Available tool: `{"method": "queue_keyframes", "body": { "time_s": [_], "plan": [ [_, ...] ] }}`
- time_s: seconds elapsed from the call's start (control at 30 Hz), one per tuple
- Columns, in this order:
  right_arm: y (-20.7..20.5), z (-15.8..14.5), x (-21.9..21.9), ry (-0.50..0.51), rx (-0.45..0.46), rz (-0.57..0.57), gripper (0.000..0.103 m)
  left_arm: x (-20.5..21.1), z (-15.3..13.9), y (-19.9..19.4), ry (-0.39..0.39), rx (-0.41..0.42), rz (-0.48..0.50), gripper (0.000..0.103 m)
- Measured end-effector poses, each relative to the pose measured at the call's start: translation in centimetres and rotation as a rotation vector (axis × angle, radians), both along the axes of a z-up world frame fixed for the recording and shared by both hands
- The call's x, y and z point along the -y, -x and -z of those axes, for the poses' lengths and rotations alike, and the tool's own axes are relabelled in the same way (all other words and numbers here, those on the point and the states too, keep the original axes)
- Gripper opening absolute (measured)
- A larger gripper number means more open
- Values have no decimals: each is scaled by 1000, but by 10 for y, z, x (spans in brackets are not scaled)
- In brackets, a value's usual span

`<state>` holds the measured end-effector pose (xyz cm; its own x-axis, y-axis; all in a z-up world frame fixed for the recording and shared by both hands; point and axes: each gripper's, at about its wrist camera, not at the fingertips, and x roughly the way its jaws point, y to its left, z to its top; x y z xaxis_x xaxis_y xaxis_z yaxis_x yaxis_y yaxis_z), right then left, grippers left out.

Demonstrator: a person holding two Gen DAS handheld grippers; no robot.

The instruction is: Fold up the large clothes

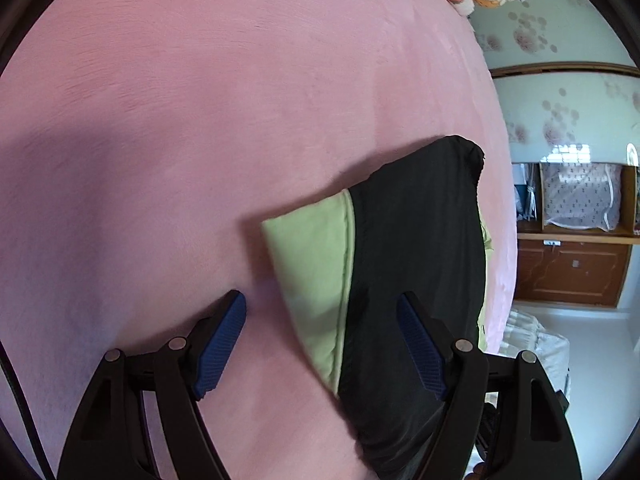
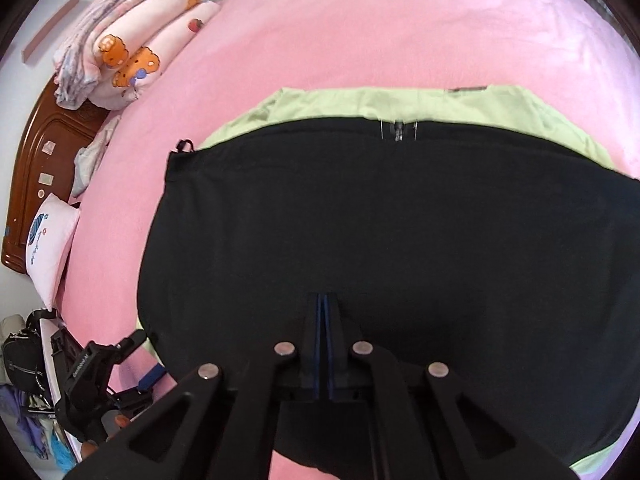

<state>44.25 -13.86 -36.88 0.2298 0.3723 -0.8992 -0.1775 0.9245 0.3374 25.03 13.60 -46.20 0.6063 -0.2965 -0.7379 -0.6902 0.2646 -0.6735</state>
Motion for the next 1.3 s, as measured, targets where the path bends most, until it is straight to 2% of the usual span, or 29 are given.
{"method": "queue_keyframes", "body": {
  "time_s": [0.2, 0.33, 0.5, 0.67, 0.77, 0.97, 1.03, 1.1, 1.2, 1.23, 1.3],
  "plan": [
    [-3, 15, -5, 15, -21, -9, 0, -1, 9, -20, 1, 15, 32, 76],
    [-8, 23, -4, 13, -35, -4, 0, 1, 12, -24, 2, 38, 22, 87],
    [-11, 29, -2, 30, -45, -8, 0, 5, 9, -36, -42, 7, 48, 87],
    [-4, 34, 9, 6, -68, 45, 0, 8, 3, -50, -66, 1, 71, 86],
    [0, 35, 13, 35, -76, 49, 0, 9, 2, -59, -63, -7, 71, 77],
    [11, 36, 18, 66, -81, 57, 0, 9, 1, -63, -53, -19, 78, 66],
    [15, 37, 19, 103, -81, 65, 0, 9, 5, -64, -19, -4, 59, 54],
    [21, 38, 26, 66, -94, 97, 0, 11, 6, -68, -12, -4, 58, 45],
    [24, 44, 33, 25, -100, 131, 0, 15, 7, -72, 18, 31, 58, 15],
    [25, 45, 33, 27, -99, 130, 0, 17, 8, -74, 45, 53, 50, 14],
    [24, 49, 31, 36, -92, 132, 0, 21, 3, -79, 24, 62, 69, 13]
  ]
}}
